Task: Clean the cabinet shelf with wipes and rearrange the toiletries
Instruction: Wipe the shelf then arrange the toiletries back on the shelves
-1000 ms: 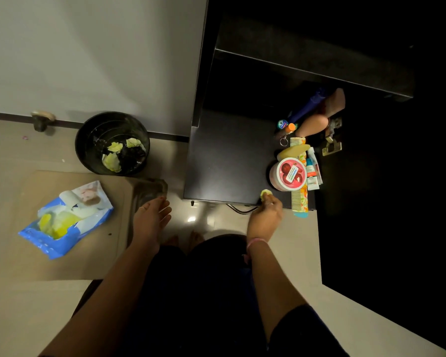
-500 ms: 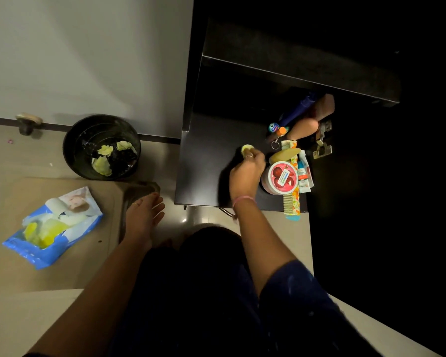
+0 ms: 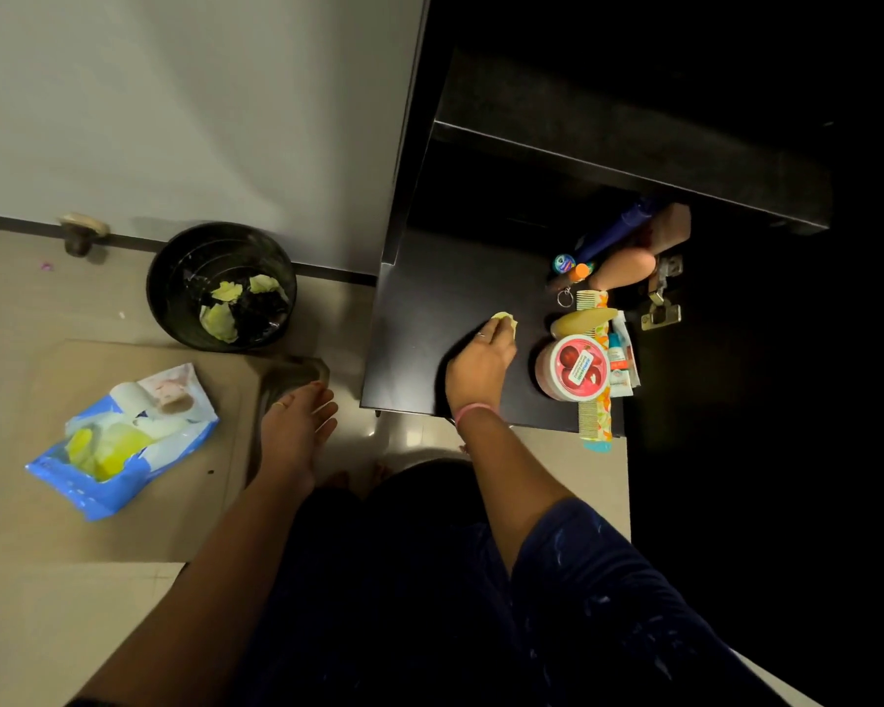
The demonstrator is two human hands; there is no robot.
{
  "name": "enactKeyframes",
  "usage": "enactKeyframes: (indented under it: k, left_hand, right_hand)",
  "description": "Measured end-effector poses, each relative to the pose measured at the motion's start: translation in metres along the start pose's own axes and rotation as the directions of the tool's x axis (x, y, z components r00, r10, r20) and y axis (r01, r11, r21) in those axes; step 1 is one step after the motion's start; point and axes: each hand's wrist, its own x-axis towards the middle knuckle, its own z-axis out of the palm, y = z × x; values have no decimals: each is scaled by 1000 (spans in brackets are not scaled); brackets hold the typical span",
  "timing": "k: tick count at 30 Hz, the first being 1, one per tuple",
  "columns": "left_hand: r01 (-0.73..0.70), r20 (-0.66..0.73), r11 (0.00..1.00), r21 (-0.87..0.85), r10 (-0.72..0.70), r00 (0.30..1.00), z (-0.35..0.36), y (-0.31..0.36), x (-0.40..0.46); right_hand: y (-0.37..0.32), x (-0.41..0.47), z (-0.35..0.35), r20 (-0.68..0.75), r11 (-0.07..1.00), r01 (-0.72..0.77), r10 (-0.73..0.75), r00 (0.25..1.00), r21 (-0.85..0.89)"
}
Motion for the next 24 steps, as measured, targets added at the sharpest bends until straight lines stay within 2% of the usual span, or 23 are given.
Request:
enactKeyframes:
  k: [3, 6, 8, 11, 13, 14, 16, 17, 18, 19, 21, 24]
  left_hand:
    - [-10, -6, 1000, -6, 10, 1000, 1, 0, 0]
    - [-10, -16, 1000, -14, 10, 1000, -2, -3, 0]
    - [-7, -23, 1000, -17, 7, 1000, -4, -7, -1]
    - [0, -27, 1000, -16, -1, 1000, -8, -12, -2]
    - [-4, -29, 1000, -21, 4, 1000, -12, -12, -4]
    - [-11, -29, 1000, -18, 10, 1000, -14, -12, -6]
    - [-29, -30, 999, -13, 28, 999, -17, -8, -11]
    - [-40, -29, 999, -13, 40, 999, -19, -6, -14]
    - [-53, -26, 999, -7, 53, 998, -22, -3, -17]
    - [-71, -24, 997, -9, 70, 997, -25, 0, -19]
    - [-93, -40, 995, -38, 92, 995, -33, 8, -21]
    - [-98, -85, 989, -110, 88, 992, -54, 22, -24]
  right_hand:
    - [-5, -11, 10, 56, 977, 211, -211, 976, 0]
    - [-4, -32, 22, 183, 912, 410, -401, 898, -12]
    - [5, -54, 29, 187, 858, 513, -509, 840, 32]
    - [24, -80, 38, 205, 668, 744, -731, 651, 18]
    - [33, -87, 41, 293, 603, 797, -766, 571, 23]
    - [33, -92, 39, 361, 613, 789, -746, 559, 45]
    - [41, -100, 41, 480, 525, 850, -758, 443, 45]
    - [43, -106, 45, 474, 492, 866, -785, 399, 87]
    - [41, -111, 47, 455, 503, 860, -787, 417, 82]
    - [33, -116, 46, 404, 574, 815, -765, 502, 75]
    - [12, -123, 47, 360, 787, 606, -603, 712, 120]
    - [-22, -123, 59, 271, 907, 370, -414, 869, 199]
